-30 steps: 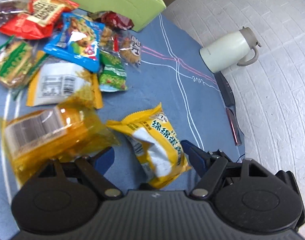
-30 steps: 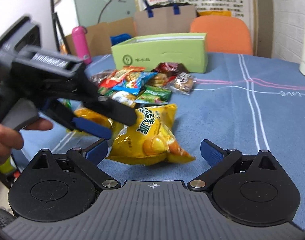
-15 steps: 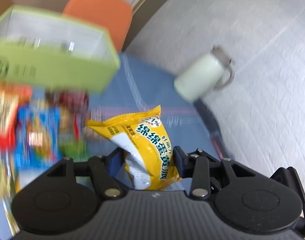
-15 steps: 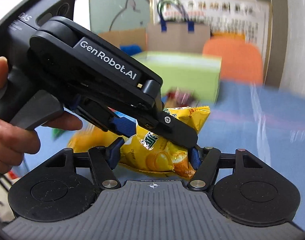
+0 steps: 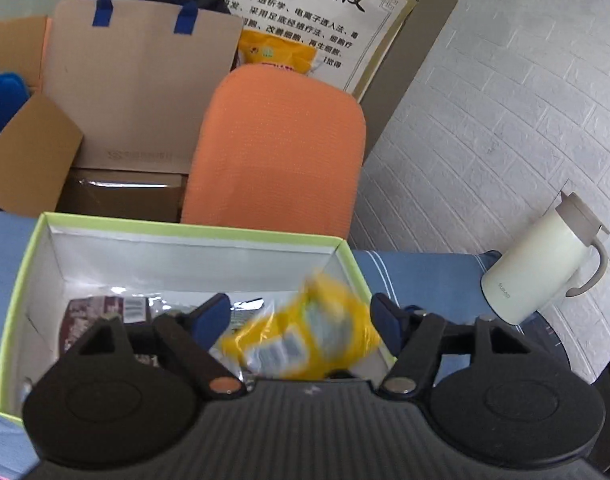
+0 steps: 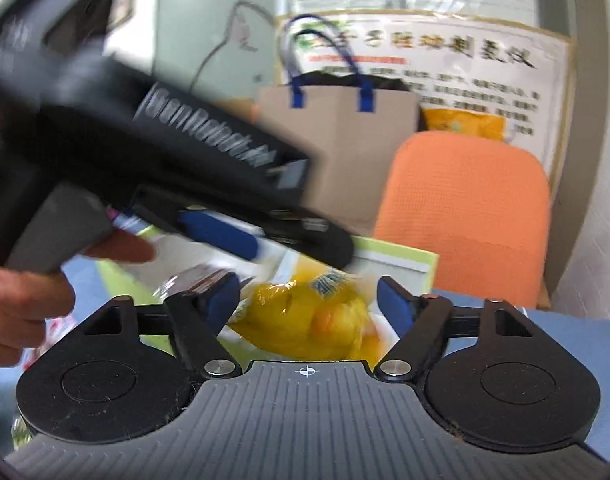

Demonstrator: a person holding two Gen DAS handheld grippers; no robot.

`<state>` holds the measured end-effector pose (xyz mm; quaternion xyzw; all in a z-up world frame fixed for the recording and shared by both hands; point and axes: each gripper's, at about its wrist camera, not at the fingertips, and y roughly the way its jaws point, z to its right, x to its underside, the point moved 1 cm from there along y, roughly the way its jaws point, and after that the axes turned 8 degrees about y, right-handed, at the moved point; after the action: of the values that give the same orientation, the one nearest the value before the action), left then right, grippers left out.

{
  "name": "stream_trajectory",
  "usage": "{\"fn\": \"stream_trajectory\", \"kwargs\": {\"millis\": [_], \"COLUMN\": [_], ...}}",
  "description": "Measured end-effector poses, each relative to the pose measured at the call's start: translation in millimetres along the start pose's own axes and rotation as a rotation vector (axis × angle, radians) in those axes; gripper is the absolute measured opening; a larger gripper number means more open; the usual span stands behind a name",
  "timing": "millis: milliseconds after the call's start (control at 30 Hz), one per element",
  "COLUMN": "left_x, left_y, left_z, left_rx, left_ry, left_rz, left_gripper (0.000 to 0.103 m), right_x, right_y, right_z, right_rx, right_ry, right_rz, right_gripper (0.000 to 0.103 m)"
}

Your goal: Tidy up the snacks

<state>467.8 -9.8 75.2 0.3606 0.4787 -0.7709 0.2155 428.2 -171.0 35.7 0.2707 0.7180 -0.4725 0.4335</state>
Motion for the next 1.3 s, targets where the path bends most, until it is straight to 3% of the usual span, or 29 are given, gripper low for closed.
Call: {"fn": "stream_trajectory", "kwargs": {"millis": [67, 133, 233, 500, 600, 700, 800, 867, 933, 1033, 1100, 1167, 1300], "left_x": [8, 20, 43, 132, 172, 211, 240, 251, 255, 257, 254, 252, 252], "left_y": [-15, -28, -50, -139, -170, -194, -209, -212, -207, -202, -202, -201, -197], "left_z": [-3, 2, 7, 12, 14, 15, 12, 9, 4, -3, -5, -7, -12], "left_rx": [0.002, -0.012, -0.004, -0.016, -0.006, -0.028, 0.032, 0.097, 0.115, 0.069, 0.011, -0.045, -0.048], "left_ry": [0.018, 0.038, 0.059, 0.084, 0.086, 0.026, -0.076, -0.140, -0.198, -0.228, -0.210, -0.193, -0.211], "left_rz": [0.027, 0.033, 0.019, 0.008, -0.041, -0.101, -0.140, -0.141, -0.160, -0.162, -0.147, -0.135, -0.139], "left_gripper": [0.070, 0.070, 0.070, 0.070, 0.071, 0.071, 0.071, 0.071, 0.071, 0.071, 0.071, 0.071, 0.071], "right_x": [4, 13, 35, 123, 156, 174, 175, 172, 171, 176, 179, 180, 185], "right_y": [-16, -34, -60, -133, -149, -155, -150, -143, -135, -126, -129, -143, -165], "right_z": [5, 4, -1, -66, -97, -113, -124, -131, -140, -154, -159, -163, -165], "right_rx": [-0.013, -0.012, -0.020, -0.204, -0.230, -0.242, -0.266, -0.282, -0.313, -0.352, -0.322, -0.310, -0.365], "right_ry": [0.033, 0.040, 0.048, 0.116, 0.091, 0.037, -0.028, -0.080, -0.143, -0.227, -0.241, -0.194, -0.015], "right_rz": [0.040, 0.071, 0.078, -0.066, -0.133, -0.164, -0.178, -0.185, -0.190, -0.214, -0.240, -0.273, -0.320], "right_gripper": [0.065, 0.076, 0.077, 0.080, 0.080, 0.083, 0.083, 0.084, 0.084, 0.085, 0.085, 0.086, 0.092]}}
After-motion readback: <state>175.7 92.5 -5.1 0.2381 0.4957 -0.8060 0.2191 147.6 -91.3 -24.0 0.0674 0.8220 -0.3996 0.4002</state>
